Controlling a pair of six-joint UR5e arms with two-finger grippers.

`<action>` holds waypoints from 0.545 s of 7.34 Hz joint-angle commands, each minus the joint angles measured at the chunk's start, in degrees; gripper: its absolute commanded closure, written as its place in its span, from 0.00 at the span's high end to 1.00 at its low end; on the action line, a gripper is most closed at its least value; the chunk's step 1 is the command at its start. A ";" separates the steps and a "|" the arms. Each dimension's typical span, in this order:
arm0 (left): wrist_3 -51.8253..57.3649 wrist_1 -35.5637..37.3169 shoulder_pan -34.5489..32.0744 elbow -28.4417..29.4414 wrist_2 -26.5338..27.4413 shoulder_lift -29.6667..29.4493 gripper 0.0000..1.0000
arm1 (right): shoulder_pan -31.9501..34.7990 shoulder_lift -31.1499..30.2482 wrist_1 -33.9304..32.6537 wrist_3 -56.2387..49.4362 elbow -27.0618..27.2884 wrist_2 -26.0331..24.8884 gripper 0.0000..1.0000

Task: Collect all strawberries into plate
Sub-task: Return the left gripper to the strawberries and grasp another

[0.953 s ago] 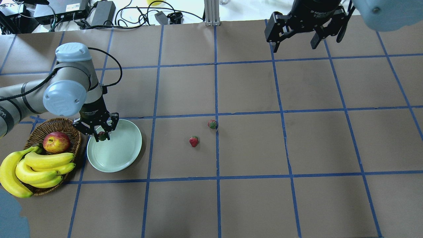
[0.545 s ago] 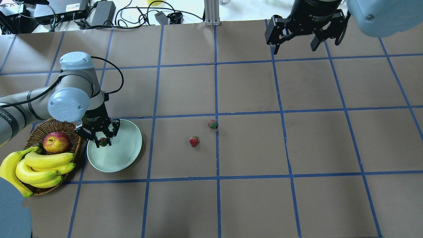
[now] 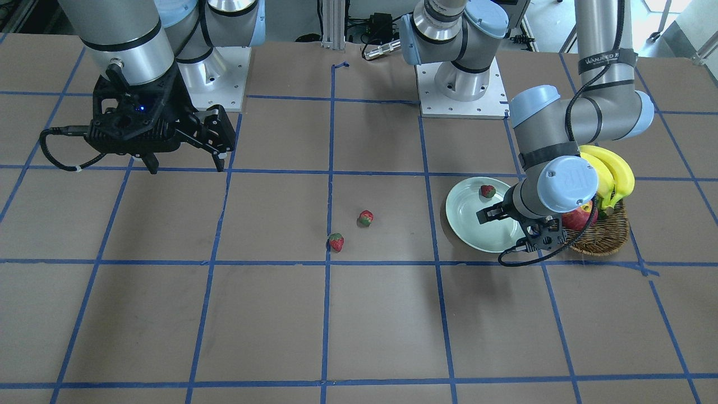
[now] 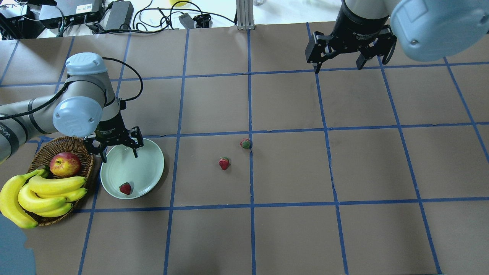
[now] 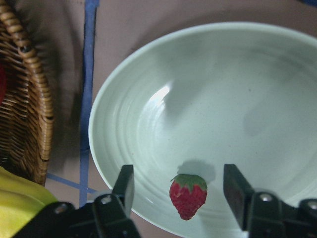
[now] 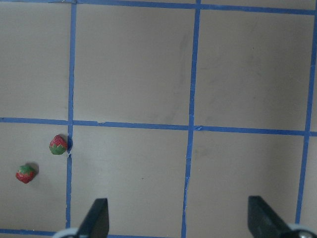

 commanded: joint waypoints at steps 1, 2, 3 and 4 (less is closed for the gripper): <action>-3.84 0.14 -5.93 3.65 -12.88 0.46 1.00 | -0.13 -0.18 -0.46 0.03 -0.42 0.03 1.00; -8.74 2.06 -10.23 3.93 -14.50 0.03 1.00 | -0.22 -0.53 -0.20 -0.05 -0.42 0.12 1.00; -12.53 7.21 -14.27 3.50 -19.48 -0.85 1.00 | -0.22 -0.53 -0.02 -0.05 -0.51 0.12 1.00; -13.96 10.57 -17.36 3.14 -22.57 -1.46 1.00 | -0.22 -1.40 1.46 -0.05 -0.42 0.21 1.00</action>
